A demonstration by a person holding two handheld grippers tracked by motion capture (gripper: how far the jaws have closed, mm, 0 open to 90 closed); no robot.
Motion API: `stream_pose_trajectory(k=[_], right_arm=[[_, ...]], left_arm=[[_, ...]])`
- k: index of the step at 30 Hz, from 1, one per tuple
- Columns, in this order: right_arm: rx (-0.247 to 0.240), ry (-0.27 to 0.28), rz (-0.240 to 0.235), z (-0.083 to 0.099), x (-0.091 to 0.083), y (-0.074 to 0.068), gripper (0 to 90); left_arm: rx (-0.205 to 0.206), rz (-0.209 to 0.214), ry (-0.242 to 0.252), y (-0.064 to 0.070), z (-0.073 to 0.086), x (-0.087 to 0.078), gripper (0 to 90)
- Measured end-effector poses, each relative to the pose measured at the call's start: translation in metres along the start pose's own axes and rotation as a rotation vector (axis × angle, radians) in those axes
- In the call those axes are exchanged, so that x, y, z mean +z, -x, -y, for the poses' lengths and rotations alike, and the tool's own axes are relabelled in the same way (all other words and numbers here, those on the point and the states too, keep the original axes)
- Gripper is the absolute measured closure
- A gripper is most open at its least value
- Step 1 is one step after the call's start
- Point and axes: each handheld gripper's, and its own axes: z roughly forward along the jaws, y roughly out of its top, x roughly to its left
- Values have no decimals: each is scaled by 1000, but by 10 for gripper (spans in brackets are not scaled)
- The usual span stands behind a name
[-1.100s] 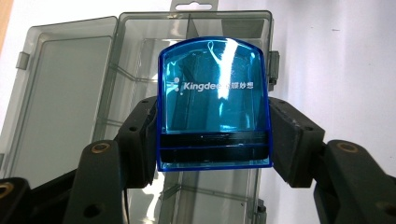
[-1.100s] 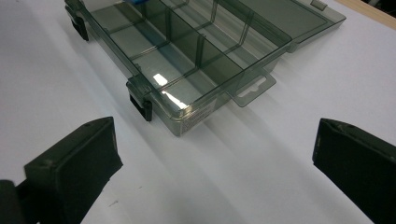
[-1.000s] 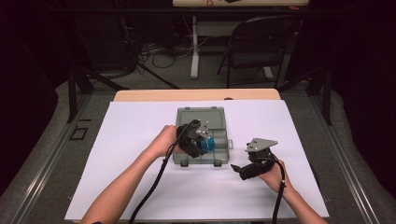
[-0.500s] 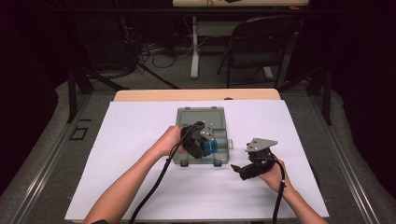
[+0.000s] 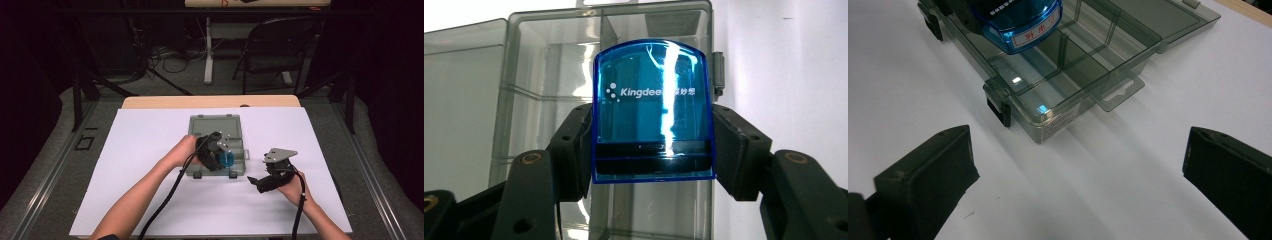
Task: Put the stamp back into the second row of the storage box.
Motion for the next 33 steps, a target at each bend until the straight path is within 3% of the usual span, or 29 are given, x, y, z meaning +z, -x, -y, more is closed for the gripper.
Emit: stream_pose_trajectory(k=[22, 29, 33], right_arm=[[-4, -3, 1, 0, 0, 0, 0], [-4, -1, 2, 0, 0, 1, 0], [-1, 9, 2, 1, 0, 1, 0]], left_arm=[[-7, 33, 5, -4, 2, 8, 398], [-31, 22, 23, -5, 3, 7, 239], [-55, 11, 63, -4, 6, 1, 157]])
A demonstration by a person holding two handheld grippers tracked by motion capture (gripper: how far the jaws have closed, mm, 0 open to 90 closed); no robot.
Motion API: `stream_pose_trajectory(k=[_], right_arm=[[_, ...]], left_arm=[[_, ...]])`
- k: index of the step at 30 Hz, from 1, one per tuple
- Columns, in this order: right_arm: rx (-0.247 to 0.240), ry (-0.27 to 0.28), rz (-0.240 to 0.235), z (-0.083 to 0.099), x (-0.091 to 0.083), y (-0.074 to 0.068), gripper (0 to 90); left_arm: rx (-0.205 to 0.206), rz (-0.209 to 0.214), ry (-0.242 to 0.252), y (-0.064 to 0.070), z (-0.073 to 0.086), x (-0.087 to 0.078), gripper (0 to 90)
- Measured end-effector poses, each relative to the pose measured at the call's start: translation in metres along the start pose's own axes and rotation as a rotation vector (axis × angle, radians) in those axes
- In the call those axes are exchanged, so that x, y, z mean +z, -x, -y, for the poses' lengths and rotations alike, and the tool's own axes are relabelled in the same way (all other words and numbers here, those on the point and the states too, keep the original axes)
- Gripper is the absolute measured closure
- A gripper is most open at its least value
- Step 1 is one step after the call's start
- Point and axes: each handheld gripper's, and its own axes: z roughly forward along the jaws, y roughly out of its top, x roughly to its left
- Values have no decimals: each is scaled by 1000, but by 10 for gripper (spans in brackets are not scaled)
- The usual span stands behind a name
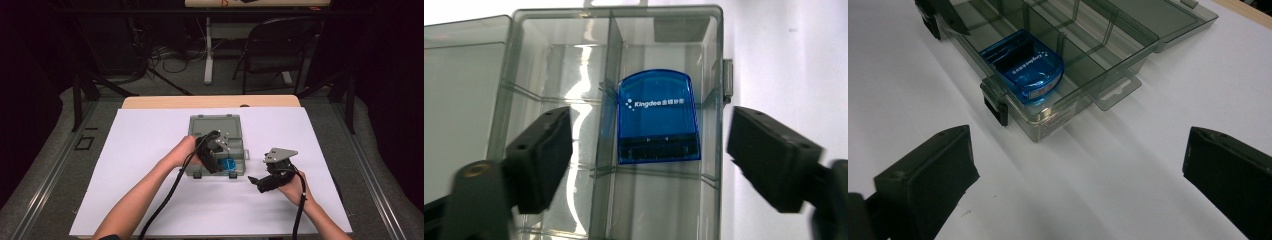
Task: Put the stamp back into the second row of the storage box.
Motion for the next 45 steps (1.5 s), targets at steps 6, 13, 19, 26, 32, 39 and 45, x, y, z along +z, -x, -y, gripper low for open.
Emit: stream_pose_trajectory(k=[6, 13, 19, 26, 32, 39, 45], right_arm=[[2, -1, 1, 0, 0, 0, 0], [3, -2, -1, 0, 0, 0, 0], [4, -1, 1, 0, 0, 0, 0], [5, 1, 2, 0, 0, 0, 0], [6, -8, 2, 0, 0, 1, 0], [6, -5, 3, 0, 0, 1, 0], [5, 1, 5, 0, -1, 0, 0]], left_arm=[[-13, -38, 26, 5, 7, -10, 75], [-28, -64, 41, 13, 20, -19, 14], [-39, -84, 48, 18, 29, -21, 2], [-38, -97, 50, 24, 38, -24, 1], [-43, -115, 52, 26, 43, -25, 1], [-40, -141, 50, 27, 46, -27, 1], [-45, -137, 61, 27, 47, -28, 1]])
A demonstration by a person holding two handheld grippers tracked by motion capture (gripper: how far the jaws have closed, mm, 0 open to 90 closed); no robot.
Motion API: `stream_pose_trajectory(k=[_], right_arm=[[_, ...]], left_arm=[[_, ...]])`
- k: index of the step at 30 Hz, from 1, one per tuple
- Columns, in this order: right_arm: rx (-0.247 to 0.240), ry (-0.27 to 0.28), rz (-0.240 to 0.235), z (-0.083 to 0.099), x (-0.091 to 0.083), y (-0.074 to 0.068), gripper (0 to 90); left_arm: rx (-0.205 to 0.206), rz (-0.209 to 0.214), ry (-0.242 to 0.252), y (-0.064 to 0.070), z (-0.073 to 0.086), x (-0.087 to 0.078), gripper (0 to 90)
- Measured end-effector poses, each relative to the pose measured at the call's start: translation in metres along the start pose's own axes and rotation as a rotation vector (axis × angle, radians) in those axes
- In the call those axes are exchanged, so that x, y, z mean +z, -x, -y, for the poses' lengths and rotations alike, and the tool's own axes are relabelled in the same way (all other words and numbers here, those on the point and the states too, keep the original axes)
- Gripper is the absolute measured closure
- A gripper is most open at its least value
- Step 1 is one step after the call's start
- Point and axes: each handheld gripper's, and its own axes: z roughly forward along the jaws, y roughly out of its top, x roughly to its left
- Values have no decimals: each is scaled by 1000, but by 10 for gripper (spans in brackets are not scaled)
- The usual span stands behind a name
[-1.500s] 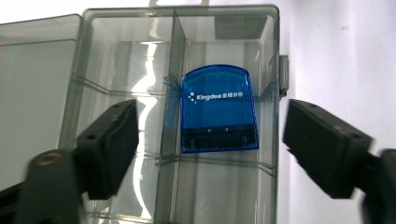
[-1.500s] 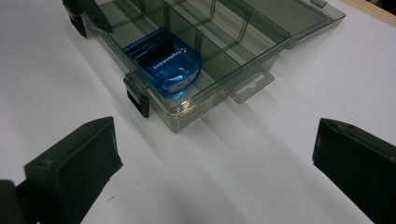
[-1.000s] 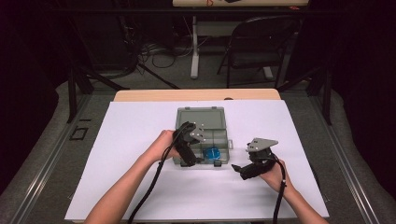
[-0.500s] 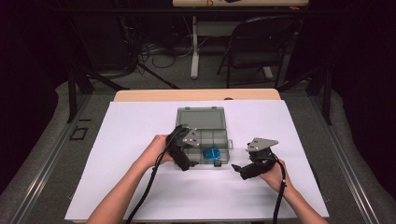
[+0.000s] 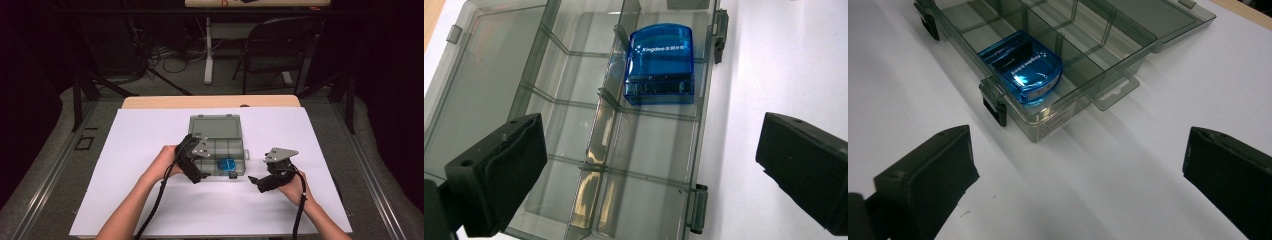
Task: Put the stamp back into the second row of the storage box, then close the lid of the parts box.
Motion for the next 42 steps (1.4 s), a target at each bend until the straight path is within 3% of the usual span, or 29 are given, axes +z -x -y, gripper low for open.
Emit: stream_pose_trajectory(k=[13, 18, 31, 34, 36, 42], right_arm=[[-5, 2, -2, 0, -1, 0, 0], [3, 13, -1, 0, 0, 0, 0], [3, -7, -10, 0, 0, 1, 0], [5, 3, -10, 0, 2, 0, 0], [2, 2, -8, 0, 1, 0, 0], [2, -10, -13, 0, 2, 1, 0]], left_arm=[[-4, -13, 4, 1, 7, -4, 1], [-1, 7, 7, -2, 10, -2, 1], [49, 20, -47, -3, 8, 5, 6], [67, 14, -55, -1, 7, 6, 73], [68, 42, -51, -1, 6, 6, 130], [79, 58, -65, -1, 6, 10, 271]])
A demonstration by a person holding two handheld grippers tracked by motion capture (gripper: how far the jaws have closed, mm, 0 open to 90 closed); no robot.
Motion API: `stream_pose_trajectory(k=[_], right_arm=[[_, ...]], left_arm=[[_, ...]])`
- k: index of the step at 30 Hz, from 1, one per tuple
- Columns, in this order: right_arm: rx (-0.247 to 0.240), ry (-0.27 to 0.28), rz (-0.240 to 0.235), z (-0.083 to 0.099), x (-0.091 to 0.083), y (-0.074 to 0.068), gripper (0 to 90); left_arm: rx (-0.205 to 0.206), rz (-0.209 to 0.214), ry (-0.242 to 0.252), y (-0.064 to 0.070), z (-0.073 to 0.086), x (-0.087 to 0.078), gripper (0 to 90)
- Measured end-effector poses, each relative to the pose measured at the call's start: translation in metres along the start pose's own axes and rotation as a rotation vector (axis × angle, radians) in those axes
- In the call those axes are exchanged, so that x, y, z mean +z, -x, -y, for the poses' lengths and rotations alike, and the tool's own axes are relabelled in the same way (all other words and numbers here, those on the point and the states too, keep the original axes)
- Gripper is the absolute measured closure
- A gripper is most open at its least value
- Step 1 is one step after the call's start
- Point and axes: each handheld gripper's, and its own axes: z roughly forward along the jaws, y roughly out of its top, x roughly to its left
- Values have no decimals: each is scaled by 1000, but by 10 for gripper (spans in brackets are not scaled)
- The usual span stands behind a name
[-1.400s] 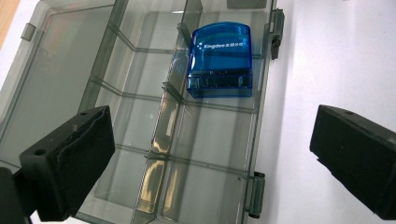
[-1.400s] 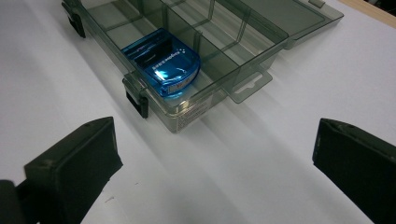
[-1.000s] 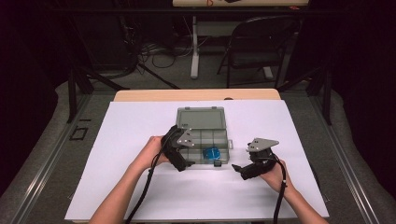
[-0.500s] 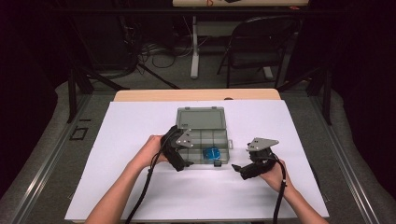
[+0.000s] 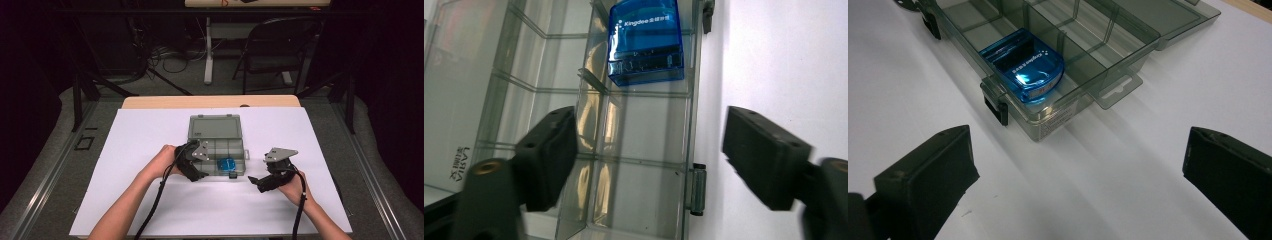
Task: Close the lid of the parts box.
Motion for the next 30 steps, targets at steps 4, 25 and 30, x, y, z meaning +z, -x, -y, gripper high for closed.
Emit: stream_pose_trajectory(k=[4, 25, 30], right_arm=[[0, -2, 0, 0, 0, 0, 0], [7, 0, -3, 0, 1, 1, 0], [5, -1, -3, 0, 1, 1, 0]], left_arm=[[11, 36, 6, 0, 0, 4, 410], [80, 95, -22, 5, -1, 23, 767], [109, 100, -29, 7, -1, 25, 822]])
